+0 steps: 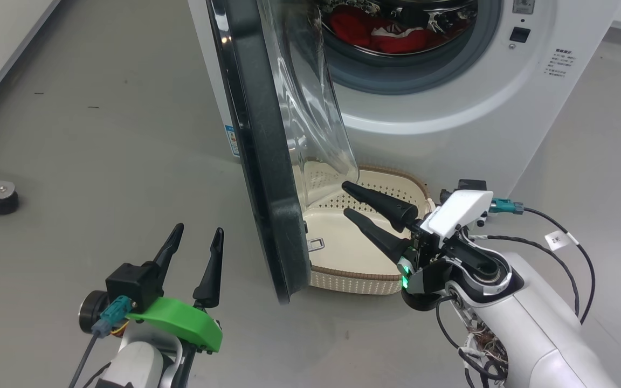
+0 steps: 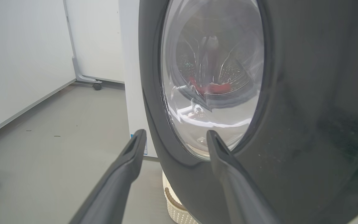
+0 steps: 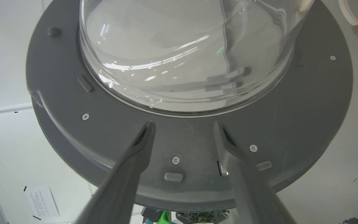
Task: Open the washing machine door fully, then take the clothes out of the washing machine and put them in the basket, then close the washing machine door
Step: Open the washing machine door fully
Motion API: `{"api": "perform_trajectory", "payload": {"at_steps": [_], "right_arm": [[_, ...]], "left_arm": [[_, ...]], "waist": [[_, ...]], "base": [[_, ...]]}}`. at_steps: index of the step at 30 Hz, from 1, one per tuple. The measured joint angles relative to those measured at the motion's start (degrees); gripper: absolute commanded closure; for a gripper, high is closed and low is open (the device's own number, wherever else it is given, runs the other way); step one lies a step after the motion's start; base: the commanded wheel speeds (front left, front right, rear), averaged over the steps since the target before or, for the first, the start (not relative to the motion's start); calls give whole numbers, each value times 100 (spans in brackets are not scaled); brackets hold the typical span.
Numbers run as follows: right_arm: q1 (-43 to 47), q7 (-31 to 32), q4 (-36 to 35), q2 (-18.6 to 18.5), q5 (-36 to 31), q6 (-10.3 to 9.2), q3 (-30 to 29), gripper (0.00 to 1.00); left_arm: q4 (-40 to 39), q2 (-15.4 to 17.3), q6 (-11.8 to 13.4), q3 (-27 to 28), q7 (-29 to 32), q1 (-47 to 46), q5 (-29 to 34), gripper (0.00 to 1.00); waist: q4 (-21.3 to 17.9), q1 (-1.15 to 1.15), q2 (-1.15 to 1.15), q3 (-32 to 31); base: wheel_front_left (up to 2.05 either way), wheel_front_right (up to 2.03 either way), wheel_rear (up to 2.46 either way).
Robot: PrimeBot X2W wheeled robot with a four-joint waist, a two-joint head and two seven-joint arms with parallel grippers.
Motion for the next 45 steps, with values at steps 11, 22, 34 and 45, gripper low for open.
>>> {"api": "perform_trajectory", "payload": {"at_steps": [11,22,34,45], "right_arm": [[363,-1193,-260,-171,-1188,0,-432,0],[555,-3216,-660,-926,-3474,0,-517,0],[522,-4254,-303,-1492,-6623,-337,75,0],[806,-4163,-592,-1050,-7967,-1071,-442,0]], "left_arm": [[-29,0,52,40,0,79,0,0],[-57,2,76,68,0,92,0,0],[-58,2,76,59,0,94,0,0],[-59,3,76,55,0,106,0,0]], "waist": [[-91,0,0,-27],[-199,0,0,-26],[-246,0,0,-75],[-261,0,0,-64]], "base": [[0,0,0],[0,0,0],[0,0,0],[0,0,0]]}}
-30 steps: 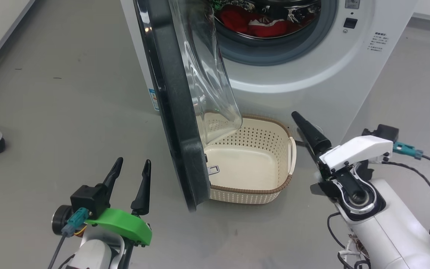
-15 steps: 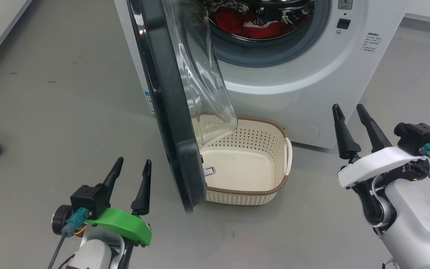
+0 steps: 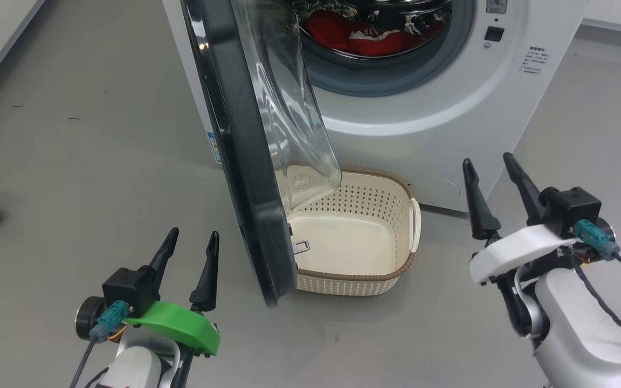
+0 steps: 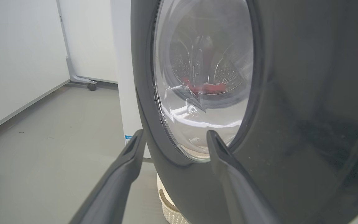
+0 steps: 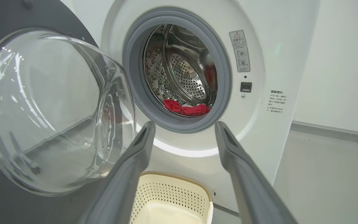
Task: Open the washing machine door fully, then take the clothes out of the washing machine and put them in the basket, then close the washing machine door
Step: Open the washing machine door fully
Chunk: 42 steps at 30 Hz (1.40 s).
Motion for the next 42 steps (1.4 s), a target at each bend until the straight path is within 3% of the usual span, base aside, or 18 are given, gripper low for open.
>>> {"api": "perform_trajectory", "payload": {"at_steps": [17,36,37,38,39,40,42], "right_arm": [[574,0,2,481,-647,-99,-249,0],[680,0,123,693,-1034,-93,-613,0],[680,0,130,697,-1054,-92,-630,0],[680,0,132,704,-1079,-92,-646,0],[680,0,134,715,-1087,-89,-657,0],[680,0,137,728,-1098,-88,-671,0],[680,0,154,743,-1125,-78,-702,0]], "left_arm": [[-2,0,1,-4,0,14,0,0],[1,0,1,-59,0,15,0,0],[1,0,1,-63,0,15,0,13],[1,0,1,-69,0,15,1,56],[1,0,1,-77,0,15,1,82],[1,0,1,-78,0,15,0,100],[1,0,1,-80,0,15,0,100]], "waist": [[8,0,0,-7],[30,0,0,4],[32,0,0,6],[34,0,0,8],[37,0,0,8],[40,0,0,8],[46,0,0,8]], "base": [[0,0,0],[0,0,0],[0,0,0],[0,0,0],[0,0,0],[0,0,0],[0,0,0]]}}
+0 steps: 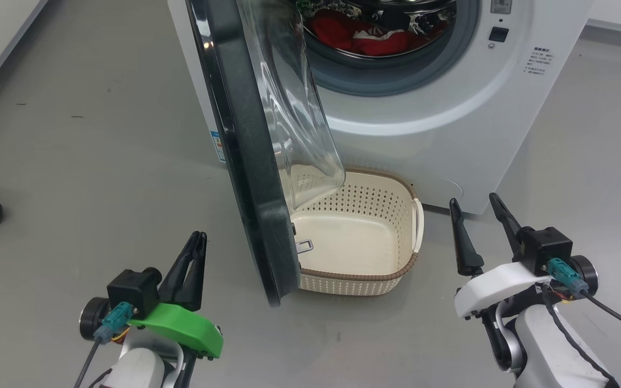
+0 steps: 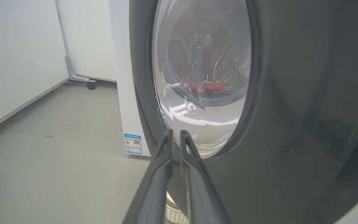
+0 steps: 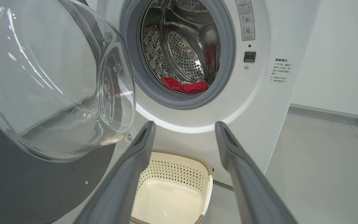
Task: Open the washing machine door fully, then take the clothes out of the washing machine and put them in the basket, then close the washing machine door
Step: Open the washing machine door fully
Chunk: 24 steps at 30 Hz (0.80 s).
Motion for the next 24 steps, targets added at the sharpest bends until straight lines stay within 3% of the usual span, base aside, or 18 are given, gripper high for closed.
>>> {"api": "perform_trajectory", "payload": {"at_steps": [12,24], "right_arm": [[7,0,49,79,-111,91,-162,0],[24,0,73,154,-270,193,-280,0]], "left_arm": [[-322,0,118,259,0,-3,0,100],[-1861,75,274,705,-20,-319,274,100]], "waist": [[41,0,0,-3],[70,0,0,-21]], "base": [[0,0,0],[0,0,0]]}}
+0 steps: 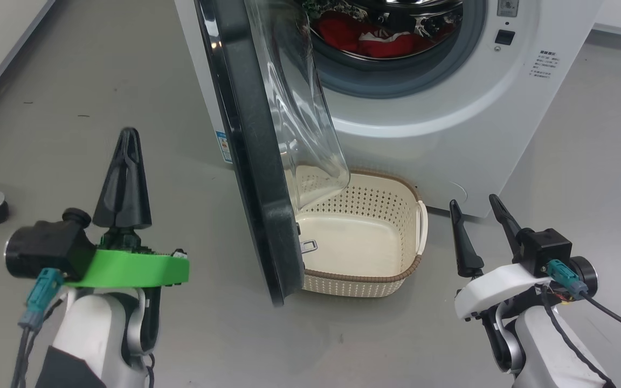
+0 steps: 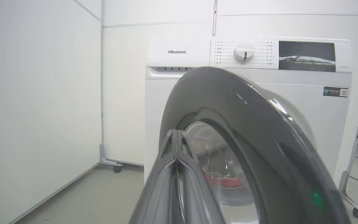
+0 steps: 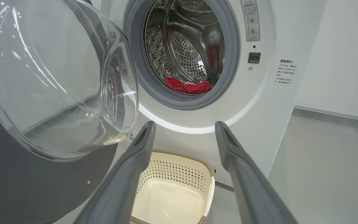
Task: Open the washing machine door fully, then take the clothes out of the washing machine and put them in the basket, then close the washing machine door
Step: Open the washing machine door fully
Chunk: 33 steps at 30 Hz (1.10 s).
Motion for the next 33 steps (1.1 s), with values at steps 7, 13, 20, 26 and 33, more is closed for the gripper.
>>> {"api": "perform_trajectory", "payload": {"at_steps": [7,13,20,26,33], "right_arm": [[62,0,33,47,-42,63,-42,0],[68,0,55,81,-85,102,-82,0],[90,0,94,116,-125,160,-133,0],[98,0,109,142,-133,201,-188,0],[103,0,131,153,-190,243,-244,0]], "left_arm": [[-1248,-19,-133,-69,-12,-190,179,100],[-1837,-32,-420,-543,-13,-187,192,100],[-1929,-33,-600,-1425,66,125,73,100],[-1796,-26,-614,-1939,474,489,-56,100],[-1362,45,-620,-2205,999,850,-177,100]], "waist": [[0,0,0,-23],[-11,0,0,-27],[-30,0,0,-38],[-72,0,0,-41],[-76,0,0,-8]], "base": [[0,0,0],[0,0,0],[0,0,0],[0,0,0],[0,0,0]]}}
